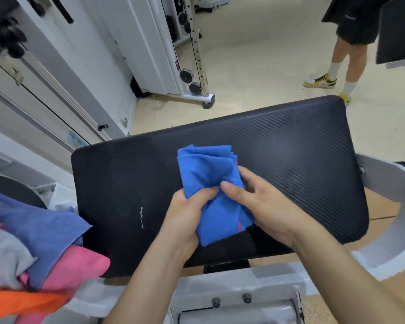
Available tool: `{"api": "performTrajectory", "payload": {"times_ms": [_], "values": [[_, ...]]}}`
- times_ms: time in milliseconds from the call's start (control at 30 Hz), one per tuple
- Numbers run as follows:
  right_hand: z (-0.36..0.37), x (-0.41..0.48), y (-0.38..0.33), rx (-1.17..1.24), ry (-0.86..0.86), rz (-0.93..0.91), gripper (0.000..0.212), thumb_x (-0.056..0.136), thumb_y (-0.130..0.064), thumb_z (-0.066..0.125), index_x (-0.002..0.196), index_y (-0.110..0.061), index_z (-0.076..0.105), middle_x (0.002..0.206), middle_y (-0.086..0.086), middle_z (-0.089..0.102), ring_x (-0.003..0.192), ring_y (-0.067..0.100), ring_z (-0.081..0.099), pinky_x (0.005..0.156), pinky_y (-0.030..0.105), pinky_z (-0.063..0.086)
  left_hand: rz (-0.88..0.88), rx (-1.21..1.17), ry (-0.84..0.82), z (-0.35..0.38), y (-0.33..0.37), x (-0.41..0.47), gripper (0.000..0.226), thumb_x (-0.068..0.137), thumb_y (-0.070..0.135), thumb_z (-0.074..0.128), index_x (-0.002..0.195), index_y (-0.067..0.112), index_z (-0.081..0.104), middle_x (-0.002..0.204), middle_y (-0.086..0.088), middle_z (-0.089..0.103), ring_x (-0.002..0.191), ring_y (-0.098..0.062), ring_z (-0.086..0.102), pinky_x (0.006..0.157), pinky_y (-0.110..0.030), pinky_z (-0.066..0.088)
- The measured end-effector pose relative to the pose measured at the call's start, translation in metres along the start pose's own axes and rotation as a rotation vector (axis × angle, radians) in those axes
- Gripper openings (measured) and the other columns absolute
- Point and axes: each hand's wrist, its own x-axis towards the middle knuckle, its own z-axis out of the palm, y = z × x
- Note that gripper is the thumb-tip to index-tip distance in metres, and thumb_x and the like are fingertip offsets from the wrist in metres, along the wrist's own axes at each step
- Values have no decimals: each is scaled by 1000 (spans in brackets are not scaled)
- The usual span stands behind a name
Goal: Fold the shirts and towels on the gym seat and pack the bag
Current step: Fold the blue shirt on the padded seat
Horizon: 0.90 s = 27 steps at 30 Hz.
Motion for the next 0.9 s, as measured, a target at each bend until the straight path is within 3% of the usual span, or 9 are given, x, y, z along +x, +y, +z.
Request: {"api": "performTrajectory", "payload": {"times_ms": [67,133,233,333,433,600,767,900], "values": [[10,-3,11,-150,158,-60,23,97,-19,56,118,-29,60,111,-5,70,105,14,66,92,39,53,9,-8,60,0,-12,-10,14,89,7,62,101,4,69,97,-15,74,89,-28,72,76,-41,59],[13,-6,17,-249,262,-108,22,98,-14,53,111,-30,61,103,-9,70,97,9,67,84,34,54,57,11,91,-4,-18,-14,18,87,8,67,105,7,67,100,-11,74,93,-26,71,73,-35,58],[10,-13,15,-355,200,-146,27,99,-10,50,112,-32,59,101,-12,69,94,6,66,79,24,52,157,-15,64,-17,-16,-15,55,76,3,77,125,18,56,113,-6,71,102,-22,68,80,-34,56],[4,-20,4,-542,48,-132,34,100,-11,48,122,-35,57,108,-13,68,99,5,64,88,31,52,241,240,23,-33,-2,-12,75,67,8,85,131,27,51,114,4,69,103,-13,67,79,-25,55],[1,-28,-12,-663,-96,-86,40,102,-15,45,131,-42,50,114,-16,65,103,4,62,92,37,52,250,497,-132,-37,14,-13,62,61,20,89,118,23,64,108,5,72,100,-11,68,80,-25,53],[9,-42,-39,-854,-293,-67,54,102,-17,43,134,-59,29,121,-12,60,106,13,60,90,46,51,242,616,-277,-37,31,-24,38,67,27,86,101,21,71,100,1,73,97,-17,69,86,-34,55],[24,-45,-47,-1152,-313,-51,40,97,-12,41,133,-28,36,99,2,63,84,22,57,73,43,48,293,741,-231,-35,31,-51,23,70,33,81,91,27,72,94,0,73,95,-22,68,91,-50,53],[41,-45,-48,-1192,-344,-71,33,92,-12,42,123,-24,39,80,0,57,65,11,50,58,30,40,419,851,-86,-38,24,-73,32,69,52,77,81,27,59,74,11,63,70,-9,60,66,-34,53]]}}
